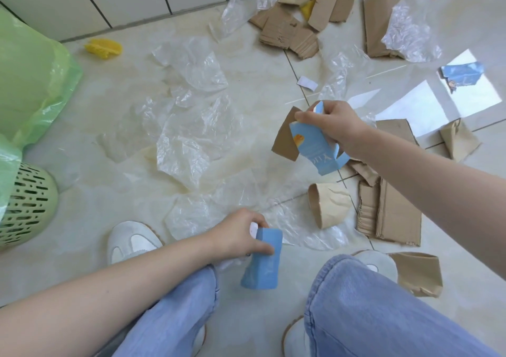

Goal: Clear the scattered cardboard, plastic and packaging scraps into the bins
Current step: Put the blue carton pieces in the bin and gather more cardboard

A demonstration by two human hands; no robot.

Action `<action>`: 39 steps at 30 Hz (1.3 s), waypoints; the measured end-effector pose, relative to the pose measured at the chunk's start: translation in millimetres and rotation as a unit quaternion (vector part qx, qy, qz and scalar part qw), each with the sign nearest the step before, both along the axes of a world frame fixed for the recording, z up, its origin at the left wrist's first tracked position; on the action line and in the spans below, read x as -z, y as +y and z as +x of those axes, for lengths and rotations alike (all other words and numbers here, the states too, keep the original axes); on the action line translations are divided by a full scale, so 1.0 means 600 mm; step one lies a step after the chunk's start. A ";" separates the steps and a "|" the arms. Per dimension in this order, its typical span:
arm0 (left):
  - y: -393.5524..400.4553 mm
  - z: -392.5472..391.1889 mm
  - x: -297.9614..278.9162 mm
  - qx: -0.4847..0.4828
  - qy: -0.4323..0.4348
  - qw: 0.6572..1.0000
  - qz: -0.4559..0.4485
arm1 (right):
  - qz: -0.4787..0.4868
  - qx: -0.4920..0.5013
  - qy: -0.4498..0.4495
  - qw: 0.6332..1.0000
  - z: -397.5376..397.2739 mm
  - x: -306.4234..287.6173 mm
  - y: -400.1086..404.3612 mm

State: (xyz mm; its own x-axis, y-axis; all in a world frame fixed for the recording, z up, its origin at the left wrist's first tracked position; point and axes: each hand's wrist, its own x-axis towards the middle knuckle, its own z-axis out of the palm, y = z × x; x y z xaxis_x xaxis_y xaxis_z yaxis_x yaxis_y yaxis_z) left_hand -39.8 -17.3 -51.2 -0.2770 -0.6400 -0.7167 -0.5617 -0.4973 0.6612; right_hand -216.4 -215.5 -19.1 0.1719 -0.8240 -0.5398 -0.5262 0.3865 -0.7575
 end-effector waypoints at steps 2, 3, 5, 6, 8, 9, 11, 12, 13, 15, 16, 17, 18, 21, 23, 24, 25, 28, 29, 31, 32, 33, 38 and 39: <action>-0.022 -0.001 -0.010 -0.071 0.032 0.997 0.000 | 0.000 -0.009 0.022 1.000 -0.019 0.000 -0.002; -0.033 -0.004 -0.015 -0.107 0.045 0.993 0.010 | 0.003 -0.008 0.033 0.999 -0.031 0.002 -0.002; -0.053 -0.014 -0.022 -0.166 0.074 0.983 0.040 | 0.010 -0.001 0.057 0.998 -0.057 0.008 0.001; -0.063 -0.020 -0.025 -0.182 0.089 0.978 0.053 | 0.013 0.003 0.068 0.998 -0.070 0.009 0.003; -0.080 -0.034 -0.027 -0.201 0.108 0.971 0.071 | 0.012 0.006 0.082 0.997 -0.099 0.013 0.008; -0.086 -0.043 -0.026 -0.206 0.110 0.969 0.080 | 0.012 0.005 0.090 0.996 -0.114 0.014 0.011; -0.094 -0.063 -0.019 -0.208 0.105 0.968 0.093 | 0.011 0.012 0.108 0.994 -0.144 0.018 0.015; -0.094 -0.074 -0.013 -0.209 0.109 0.967 0.097 | 0.012 0.019 0.115 0.993 -0.158 0.019 0.017; -0.094 -0.086 -0.010 -0.210 0.113 0.966 0.102 | 0.014 0.026 0.118 0.993 -0.172 0.021 0.018; -0.092 -0.108 -0.007 -0.207 0.114 0.966 0.110 | 0.016 0.038 0.130 0.991 -0.197 0.024 0.020; -0.092 -0.117 -0.007 -0.202 0.111 0.967 0.110 | 0.018 0.040 0.140 0.989 -0.207 0.023 0.022; -0.093 -0.126 -0.008 -0.199 0.108 0.968 0.108 | 0.027 0.039 0.149 0.988 -0.219 0.024 0.023; -0.096 -0.134 -0.009 -0.197 0.106 0.969 0.106 | 0.042 0.035 0.155 0.986 -0.230 0.024 0.025; -0.106 -0.156 -0.005 -0.189 0.086 0.974 0.094 | 0.099 -0.020 0.173 0.980 -0.267 0.025 0.031; -0.111 -0.169 -0.001 -0.185 0.059 0.977 0.084 | 0.116 -0.067 0.204 0.970 -0.289 0.027 0.039; -0.113 -0.175 0.000 -0.181 0.055 0.979 0.079 | 0.118 -0.086 0.224 0.964 -0.298 0.029 0.045; -0.114 -0.180 0.000 -0.176 0.055 0.980 0.076 | 0.122 -0.098 0.240 0.958 -0.307 0.031 0.051; -0.119 -0.194 0.000 -0.162 0.036 0.984 0.066 | 0.130 -0.093 0.250 0.955 -0.330 0.041 0.065; -0.120 -0.198 0.001 -0.162 0.028 0.984 0.063 | 0.132 -0.080 0.251 0.956 -0.335 0.042 0.070; -0.120 -0.203 0.006 -0.167 0.013 0.984 0.059 | 0.119 -0.055 0.268 0.955 -0.340 0.044 0.081; -0.120 -0.205 0.008 -0.170 0.008 0.984 0.056 | 0.105 -0.040 0.277 0.954 -0.342 0.047 0.086; -0.120 -0.206 0.009 -0.173 0.004 0.983 0.055 | 0.095 -0.020 0.285 0.953 -0.342 0.050 0.090; -0.117 -0.204 0.011 -0.191 -0.008 0.981 0.044 | 0.079 0.053 0.347 0.933 -0.344 0.076 0.107; -0.117 -0.203 0.011 -0.194 -0.007 0.980 0.041 | 0.078 0.063 0.345 0.933 -0.343 0.078 0.109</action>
State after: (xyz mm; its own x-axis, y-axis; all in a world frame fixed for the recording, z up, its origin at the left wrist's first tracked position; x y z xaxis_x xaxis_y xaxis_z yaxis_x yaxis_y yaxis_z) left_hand -161.8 -87.4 -57.7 -0.0144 -0.6356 -0.7718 -0.3281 -0.7262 0.6042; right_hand -422.2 -150.1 -65.8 -0.3540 -0.7157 -0.6020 -0.8104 0.5561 -0.1846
